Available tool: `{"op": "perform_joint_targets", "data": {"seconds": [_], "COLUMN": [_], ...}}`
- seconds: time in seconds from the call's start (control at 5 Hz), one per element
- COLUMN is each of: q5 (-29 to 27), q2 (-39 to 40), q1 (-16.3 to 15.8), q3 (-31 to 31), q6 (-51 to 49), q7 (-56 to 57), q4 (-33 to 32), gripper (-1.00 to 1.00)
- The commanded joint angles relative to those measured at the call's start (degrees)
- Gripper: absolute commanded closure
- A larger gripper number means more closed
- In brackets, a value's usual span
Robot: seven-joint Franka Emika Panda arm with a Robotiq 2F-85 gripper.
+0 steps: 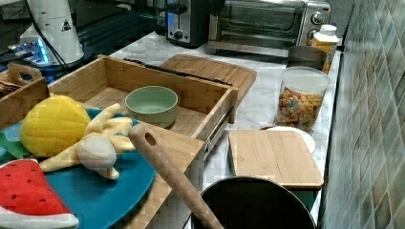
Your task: Close the drawer.
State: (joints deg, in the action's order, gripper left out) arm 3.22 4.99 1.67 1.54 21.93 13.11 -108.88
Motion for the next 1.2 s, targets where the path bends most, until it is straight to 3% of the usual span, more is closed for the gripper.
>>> {"op": "perform_joint_targets", "data": {"seconds": [0.2,0.4,0.6,0.8,1.2], "q5": [4.14,6.34,2.95,8.52,11.66], "q2": [-3.19,-5.13,-4.90,-4.53,-0.15], "q1": [-3.75,-4.58,-3.43,-2.96,-2.96], "q3": [-5.27,-6.93,-6.86,-6.03,-4.62], "q6": [3.82,11.29,11.98,20.06,20.76], "q7": [14.85,13.89,18.79,19.68,16.53], "q4": [-7.11,-13.62,-16.07,-22.22,-22.45], "gripper": [1.00,1.00,1.00,1.00,1.00]}}
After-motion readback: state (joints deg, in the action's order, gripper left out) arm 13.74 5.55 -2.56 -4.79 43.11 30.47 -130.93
